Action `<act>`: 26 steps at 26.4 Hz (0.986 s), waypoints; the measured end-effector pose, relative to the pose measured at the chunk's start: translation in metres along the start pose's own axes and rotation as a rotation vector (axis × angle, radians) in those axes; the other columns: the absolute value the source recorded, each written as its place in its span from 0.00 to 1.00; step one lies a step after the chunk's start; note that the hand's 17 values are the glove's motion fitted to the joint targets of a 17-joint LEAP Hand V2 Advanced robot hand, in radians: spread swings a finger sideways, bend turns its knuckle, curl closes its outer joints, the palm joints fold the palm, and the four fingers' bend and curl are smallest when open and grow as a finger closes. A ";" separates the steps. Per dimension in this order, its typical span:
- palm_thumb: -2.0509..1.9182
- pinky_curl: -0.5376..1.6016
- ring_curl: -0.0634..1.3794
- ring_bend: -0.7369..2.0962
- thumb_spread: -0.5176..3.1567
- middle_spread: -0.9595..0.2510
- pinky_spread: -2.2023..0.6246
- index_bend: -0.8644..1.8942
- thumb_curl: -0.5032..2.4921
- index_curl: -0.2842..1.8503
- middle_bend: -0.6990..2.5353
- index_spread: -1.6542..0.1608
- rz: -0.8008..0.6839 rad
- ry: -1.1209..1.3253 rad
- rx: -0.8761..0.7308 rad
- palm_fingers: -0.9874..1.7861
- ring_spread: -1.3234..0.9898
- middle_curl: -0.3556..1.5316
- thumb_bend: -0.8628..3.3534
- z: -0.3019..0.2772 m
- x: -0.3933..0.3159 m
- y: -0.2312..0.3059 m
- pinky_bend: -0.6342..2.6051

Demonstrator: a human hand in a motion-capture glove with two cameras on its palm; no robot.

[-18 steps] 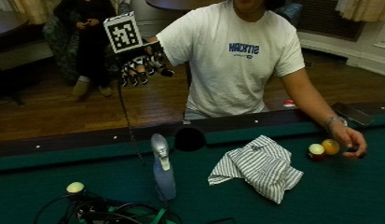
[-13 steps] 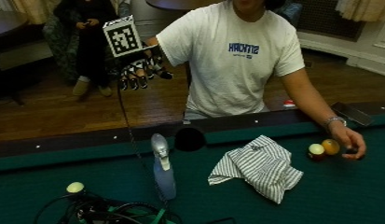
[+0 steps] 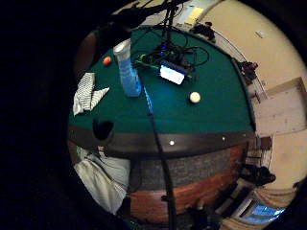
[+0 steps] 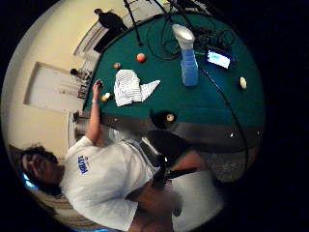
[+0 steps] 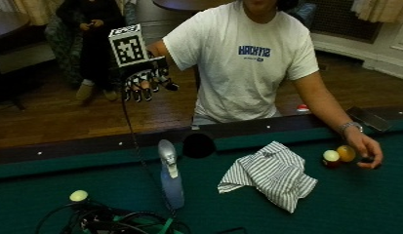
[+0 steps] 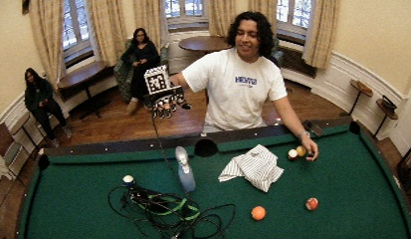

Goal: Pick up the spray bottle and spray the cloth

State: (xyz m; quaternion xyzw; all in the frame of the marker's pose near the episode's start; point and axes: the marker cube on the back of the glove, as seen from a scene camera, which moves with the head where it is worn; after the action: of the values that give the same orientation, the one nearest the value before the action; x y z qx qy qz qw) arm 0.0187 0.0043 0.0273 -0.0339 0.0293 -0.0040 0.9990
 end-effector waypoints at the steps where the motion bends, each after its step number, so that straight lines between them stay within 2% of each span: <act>1: 0.63 0.37 0.18 0.40 0.38 0.71 0.85 0.35 0.23 0.18 0.31 0.71 0.001 0.001 -0.003 0.46 0.54 0.30 0.22 0.001 0.001 0.000 0.35; 8: 0.63 0.38 0.19 0.40 0.39 0.71 0.86 0.36 0.24 0.19 0.31 0.70 0.025 0.002 -0.019 0.45 0.53 0.32 0.21 0.018 0.011 0.004 0.35; 15: 0.64 0.39 0.20 0.40 0.39 0.71 0.86 0.36 0.25 0.20 0.31 0.70 0.080 -0.077 -0.034 0.45 0.53 0.33 0.20 0.063 0.030 0.018 0.35; 26: 0.65 0.39 0.22 0.42 0.40 0.70 0.85 0.36 0.26 0.21 0.30 0.70 0.202 -0.599 0.053 0.49 0.53 0.35 0.20 0.126 0.052 0.018 0.35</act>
State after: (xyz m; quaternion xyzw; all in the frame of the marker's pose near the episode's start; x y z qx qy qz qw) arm 0.0784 0.0306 0.1485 -0.0043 -0.2628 0.1048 0.9591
